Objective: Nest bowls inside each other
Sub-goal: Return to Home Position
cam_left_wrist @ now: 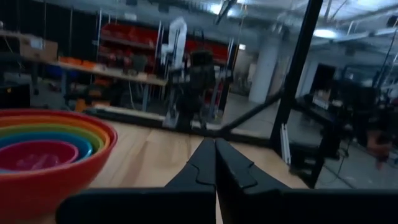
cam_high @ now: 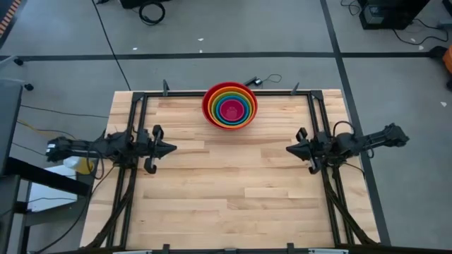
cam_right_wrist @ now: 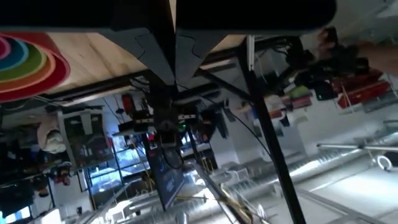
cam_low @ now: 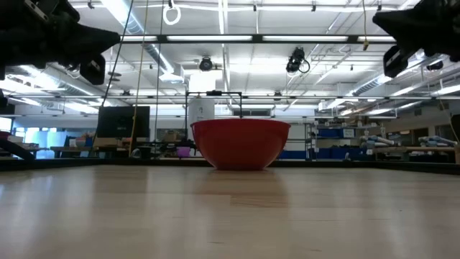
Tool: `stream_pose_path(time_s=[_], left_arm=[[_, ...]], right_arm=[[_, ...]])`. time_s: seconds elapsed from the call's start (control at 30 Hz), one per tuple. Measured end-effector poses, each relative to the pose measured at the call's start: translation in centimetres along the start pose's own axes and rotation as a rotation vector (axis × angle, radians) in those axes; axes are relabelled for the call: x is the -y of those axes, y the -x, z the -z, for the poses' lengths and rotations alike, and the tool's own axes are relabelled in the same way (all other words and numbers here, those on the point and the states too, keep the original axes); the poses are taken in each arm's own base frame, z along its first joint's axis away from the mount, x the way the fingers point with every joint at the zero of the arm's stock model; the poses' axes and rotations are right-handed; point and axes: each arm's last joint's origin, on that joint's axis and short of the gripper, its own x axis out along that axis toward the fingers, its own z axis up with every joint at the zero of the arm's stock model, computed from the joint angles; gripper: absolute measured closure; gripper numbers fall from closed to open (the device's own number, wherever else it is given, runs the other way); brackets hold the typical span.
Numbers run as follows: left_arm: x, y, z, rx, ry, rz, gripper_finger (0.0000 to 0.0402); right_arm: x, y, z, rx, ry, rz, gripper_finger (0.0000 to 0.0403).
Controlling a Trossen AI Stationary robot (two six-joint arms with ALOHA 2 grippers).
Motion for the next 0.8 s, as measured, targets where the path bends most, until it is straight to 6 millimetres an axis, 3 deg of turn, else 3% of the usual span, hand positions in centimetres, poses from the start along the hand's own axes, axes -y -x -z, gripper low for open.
stream_pose_path(time_s=[0.27,0.8], left_arm=[[-0.2,0.2,0.7,0.023,-0.048,-0.004,0.0401],[0.3,1.0,0.5,0.044,-0.037,0.054,0.0401]], right_arm=[[0.8,-0.5,1.1,-0.066,-0.002,0.013,0.0400],[1.0,0.4,0.0,-0.002,0.058,-0.099,0.0400]])
